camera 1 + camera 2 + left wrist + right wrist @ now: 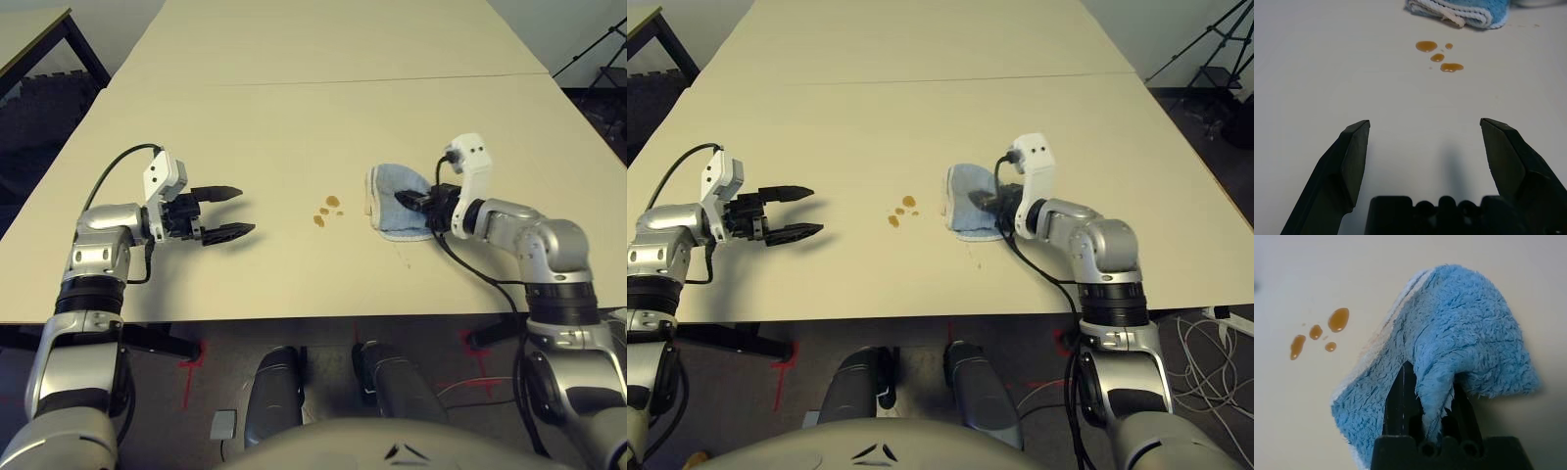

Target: Wipe the water off the table with a rag.

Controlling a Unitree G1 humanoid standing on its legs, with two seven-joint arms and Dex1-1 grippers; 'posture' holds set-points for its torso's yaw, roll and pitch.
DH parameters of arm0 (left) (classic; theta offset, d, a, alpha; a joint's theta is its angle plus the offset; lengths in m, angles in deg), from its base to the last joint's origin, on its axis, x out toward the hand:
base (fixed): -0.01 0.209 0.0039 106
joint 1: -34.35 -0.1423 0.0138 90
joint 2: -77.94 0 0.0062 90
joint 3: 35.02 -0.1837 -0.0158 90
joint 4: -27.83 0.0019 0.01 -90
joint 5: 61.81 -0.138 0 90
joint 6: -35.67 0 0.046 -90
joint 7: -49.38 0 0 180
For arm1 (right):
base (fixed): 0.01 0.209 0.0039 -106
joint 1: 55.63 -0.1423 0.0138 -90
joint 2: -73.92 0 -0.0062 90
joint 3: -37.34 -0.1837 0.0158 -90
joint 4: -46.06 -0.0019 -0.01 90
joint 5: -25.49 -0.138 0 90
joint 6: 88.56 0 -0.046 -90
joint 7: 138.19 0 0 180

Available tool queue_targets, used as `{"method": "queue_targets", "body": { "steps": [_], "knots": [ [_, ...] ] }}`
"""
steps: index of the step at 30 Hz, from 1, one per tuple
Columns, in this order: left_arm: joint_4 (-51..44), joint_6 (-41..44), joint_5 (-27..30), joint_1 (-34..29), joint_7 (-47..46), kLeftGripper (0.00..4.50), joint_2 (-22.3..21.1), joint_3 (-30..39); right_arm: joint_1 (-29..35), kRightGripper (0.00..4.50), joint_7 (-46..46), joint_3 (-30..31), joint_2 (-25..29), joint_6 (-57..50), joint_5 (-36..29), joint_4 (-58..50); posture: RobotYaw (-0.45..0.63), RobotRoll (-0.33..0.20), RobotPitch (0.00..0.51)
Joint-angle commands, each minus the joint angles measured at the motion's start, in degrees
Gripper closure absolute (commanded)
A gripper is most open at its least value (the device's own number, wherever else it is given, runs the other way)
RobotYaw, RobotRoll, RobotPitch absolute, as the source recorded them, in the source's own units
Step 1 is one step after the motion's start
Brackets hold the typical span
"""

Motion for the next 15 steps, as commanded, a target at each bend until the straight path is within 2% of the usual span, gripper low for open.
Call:
{"method": "queue_targets", "body": {
  "steps": [1,8,15],
  "knots": [
    [-2.4,0.7,0.4,-1.2,0.4,0.00,-0.4,0.2,0.4,4.45,-0.9,4.3,-0.8,3.0,2.7,3.4,-0.19,0.000,0.141],
    [-4.4,1.8,0.6,-2.8,-0.1,0.00,-0.7,0.5,-1.1,4.45,-4.0,10.6,-3.6,6.1,5.1,5.2,-0.19,0.000,0.145],
    [-6.0,2.7,0.8,-4.0,-0.7,0.00,-0.7,0.8,-6.0,4.45,-5.6,15.0,-11.1,8.3,7.8,12.2,-0.17,0.000,0.155]
  ]
}}
